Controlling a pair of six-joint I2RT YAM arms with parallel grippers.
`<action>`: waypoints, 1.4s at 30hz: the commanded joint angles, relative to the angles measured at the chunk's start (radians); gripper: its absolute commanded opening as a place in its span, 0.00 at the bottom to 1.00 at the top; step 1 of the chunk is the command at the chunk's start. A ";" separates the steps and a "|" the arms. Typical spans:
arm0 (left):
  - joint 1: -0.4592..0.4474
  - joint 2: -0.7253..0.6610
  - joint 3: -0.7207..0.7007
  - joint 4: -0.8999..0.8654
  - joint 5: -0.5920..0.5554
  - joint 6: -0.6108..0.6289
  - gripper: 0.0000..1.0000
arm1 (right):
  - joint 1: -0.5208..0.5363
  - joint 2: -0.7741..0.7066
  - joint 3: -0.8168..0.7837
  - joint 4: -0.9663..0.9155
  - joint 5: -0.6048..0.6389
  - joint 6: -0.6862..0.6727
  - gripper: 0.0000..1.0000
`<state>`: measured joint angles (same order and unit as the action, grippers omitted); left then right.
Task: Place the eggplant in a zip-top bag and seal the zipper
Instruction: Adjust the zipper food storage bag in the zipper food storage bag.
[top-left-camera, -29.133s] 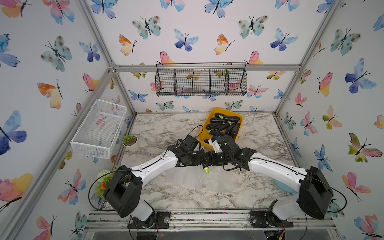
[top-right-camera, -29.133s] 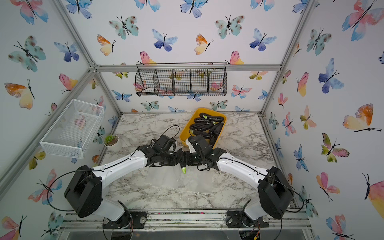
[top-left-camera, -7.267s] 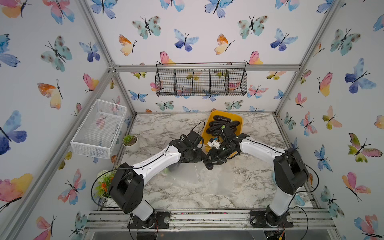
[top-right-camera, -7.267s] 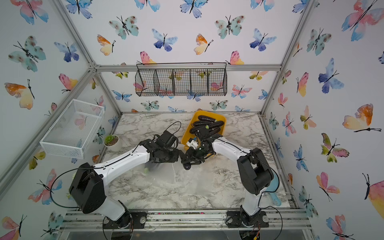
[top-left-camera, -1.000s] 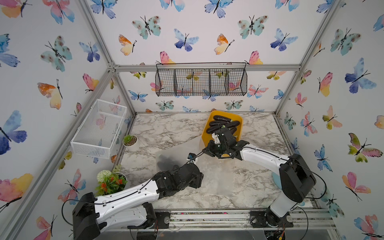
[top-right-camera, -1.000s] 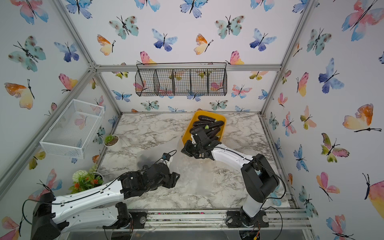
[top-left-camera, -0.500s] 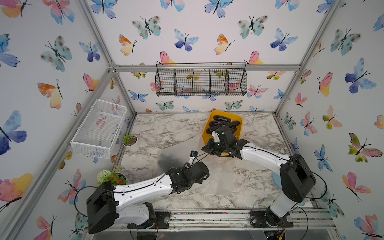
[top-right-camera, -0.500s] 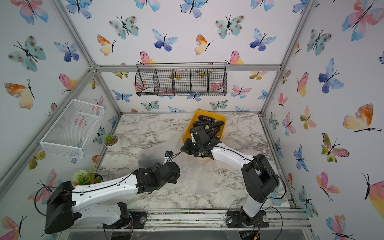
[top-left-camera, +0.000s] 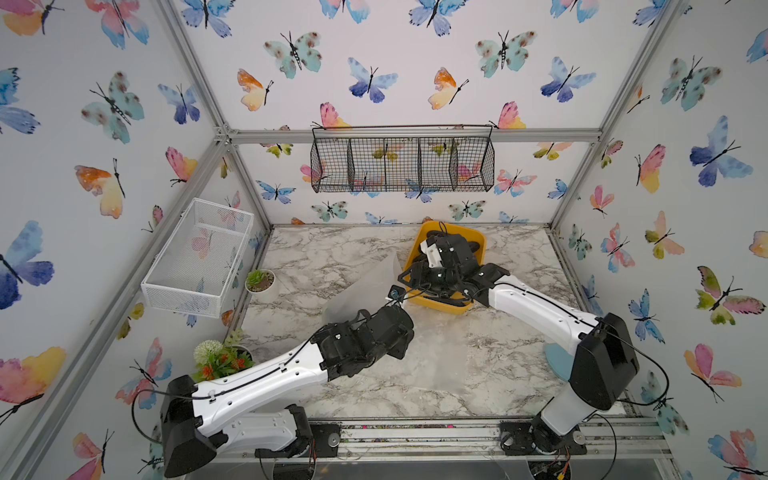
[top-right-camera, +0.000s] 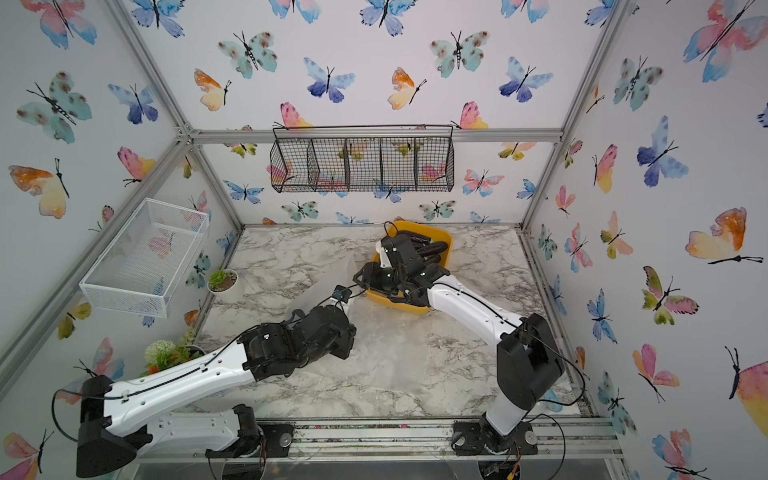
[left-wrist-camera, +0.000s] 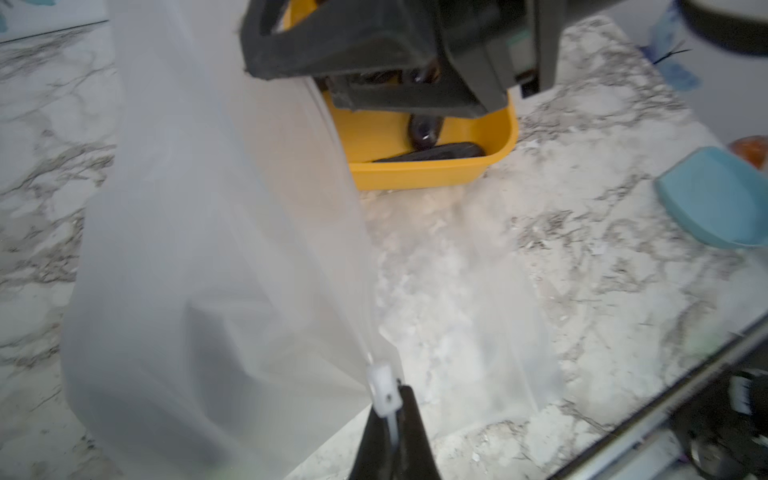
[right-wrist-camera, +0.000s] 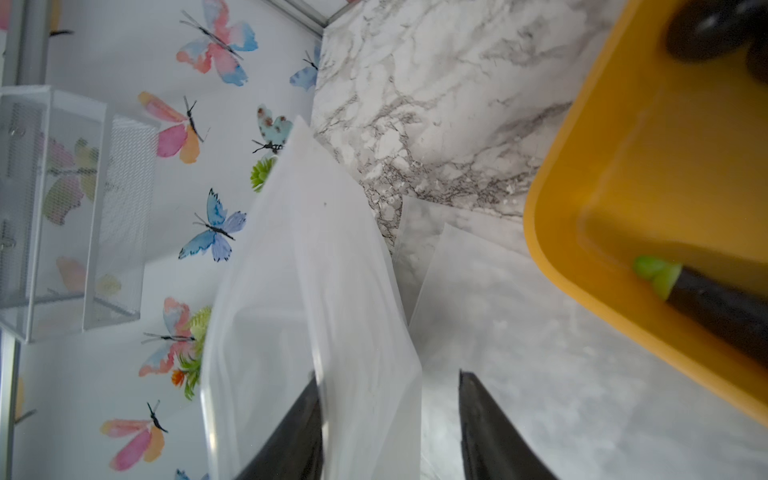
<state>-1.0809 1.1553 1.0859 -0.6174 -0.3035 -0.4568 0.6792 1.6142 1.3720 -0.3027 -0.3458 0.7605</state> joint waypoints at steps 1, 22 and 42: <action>0.041 -0.019 0.101 -0.006 0.260 0.189 0.00 | -0.095 -0.097 0.072 -0.149 0.050 -0.241 0.57; -0.005 0.194 0.525 -0.173 0.678 0.383 0.00 | -0.338 -0.092 0.208 -0.283 0.047 -0.528 0.59; 0.384 0.053 0.180 -0.242 0.287 0.521 0.02 | -0.302 -0.054 0.148 0.032 -0.787 -0.994 0.53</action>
<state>-0.7036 1.2095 1.2381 -0.8654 0.1131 0.0212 0.3622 1.5227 1.4933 -0.3176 -0.9360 -0.1158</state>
